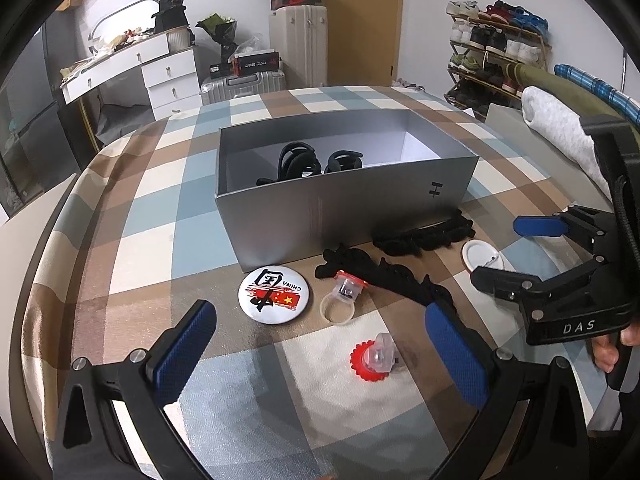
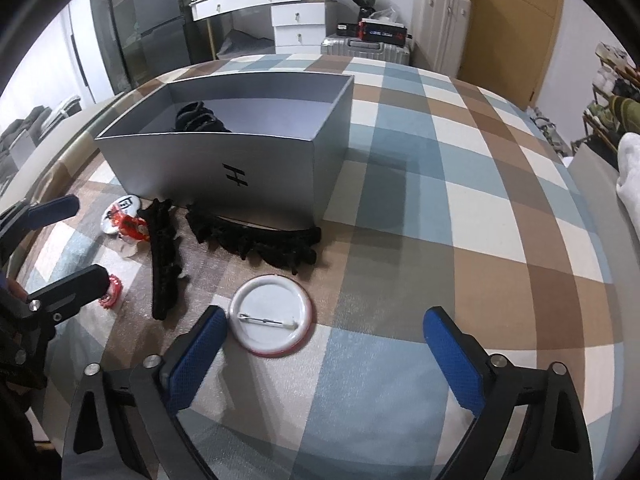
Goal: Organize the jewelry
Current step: 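Withdraw both tools from the box toward the remaining items, then grasp the white round badge pin with the right tool, then grasp the red-and-clear ring holder with the left tool while the right tool holds the badge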
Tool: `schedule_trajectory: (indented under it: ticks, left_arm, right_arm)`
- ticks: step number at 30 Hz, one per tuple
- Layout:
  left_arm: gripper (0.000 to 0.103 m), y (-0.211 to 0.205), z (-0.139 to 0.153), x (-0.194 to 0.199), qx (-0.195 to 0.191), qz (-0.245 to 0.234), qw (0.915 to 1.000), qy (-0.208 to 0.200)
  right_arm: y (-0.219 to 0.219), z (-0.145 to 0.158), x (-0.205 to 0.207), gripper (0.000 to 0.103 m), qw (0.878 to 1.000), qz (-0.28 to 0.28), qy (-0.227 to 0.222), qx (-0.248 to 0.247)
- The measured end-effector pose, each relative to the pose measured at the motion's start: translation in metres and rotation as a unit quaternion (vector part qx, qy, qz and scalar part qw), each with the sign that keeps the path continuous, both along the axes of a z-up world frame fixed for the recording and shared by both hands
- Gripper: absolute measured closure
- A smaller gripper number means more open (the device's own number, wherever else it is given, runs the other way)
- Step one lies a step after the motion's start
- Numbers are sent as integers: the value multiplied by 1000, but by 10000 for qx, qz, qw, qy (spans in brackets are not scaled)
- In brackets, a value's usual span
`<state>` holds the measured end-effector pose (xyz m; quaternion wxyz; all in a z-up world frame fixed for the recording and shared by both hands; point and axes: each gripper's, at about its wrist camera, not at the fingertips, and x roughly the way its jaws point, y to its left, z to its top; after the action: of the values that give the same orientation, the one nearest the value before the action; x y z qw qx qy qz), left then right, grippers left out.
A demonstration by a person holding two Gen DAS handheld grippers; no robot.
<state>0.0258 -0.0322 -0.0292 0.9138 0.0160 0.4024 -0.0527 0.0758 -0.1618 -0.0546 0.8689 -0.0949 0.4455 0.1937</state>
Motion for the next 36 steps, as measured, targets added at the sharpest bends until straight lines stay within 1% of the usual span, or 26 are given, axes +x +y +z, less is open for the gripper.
schedule_trajectory:
  ticks: [5, 7, 11, 12, 13, 17, 20, 25, 31, 33, 34, 35, 36]
  left_arm:
    - [1, 0, 0, 1, -17, -1, 10000, 11]
    - [1, 0, 1, 0, -8, -8, 10000, 3]
    - [1, 0, 1, 0, -4, -24, 10000, -5]
    - [1, 0, 2, 0, 6, -40, 10000, -10]
    - [1, 0, 2, -1, 12, -53, 10000, -10]
    - [1, -1, 2, -2, 10, -120, 9999, 14]
    - [1, -1, 2, -2, 35, -207, 9998, 61]
    - [1, -5, -5, -4, 211, -515, 9978, 369]
    - [2, -8, -8, -8, 203, -850, 9945, 578]
    - [15, -10, -9, -10, 186, -956, 9935, 590]
    - [18, -11, -9, -12, 193, -1029, 9927, 604]
    - [26, -12, -9, -13, 200, -1081, 9922, 592]
    - [36, -13, -9, -14, 193, -1133, 9917, 585]
  right_arm:
    - [4, 3, -4, 28, 9998, 179, -59, 35]
    - [6, 4, -6, 36, 9996, 253, -81, 47]
    - [9, 5, -9, 49, 9992, 397, -95, 50]
    - [10, 6, -10, 58, 9990, 434, -101, 62]
    - [10, 6, -11, 62, 9988, 460, -116, 71]
    - [10, 8, -12, 62, 9984, 522, -124, 167]
    - [8, 16, -14, 62, 9978, 543, -242, 277]
    - [3, 27, -16, 62, 9971, 462, -404, 448]
    - [0, 35, -17, 62, 9961, 433, -512, 580]
    - [0, 36, -18, 62, 9960, 431, -518, 592]
    - [-1, 36, -18, 62, 9958, 426, -526, 611]
    - [-1, 37, -18, 62, 9957, 417, -537, 623]
    - [-1, 37, -18, 62, 9957, 419, -534, 626]
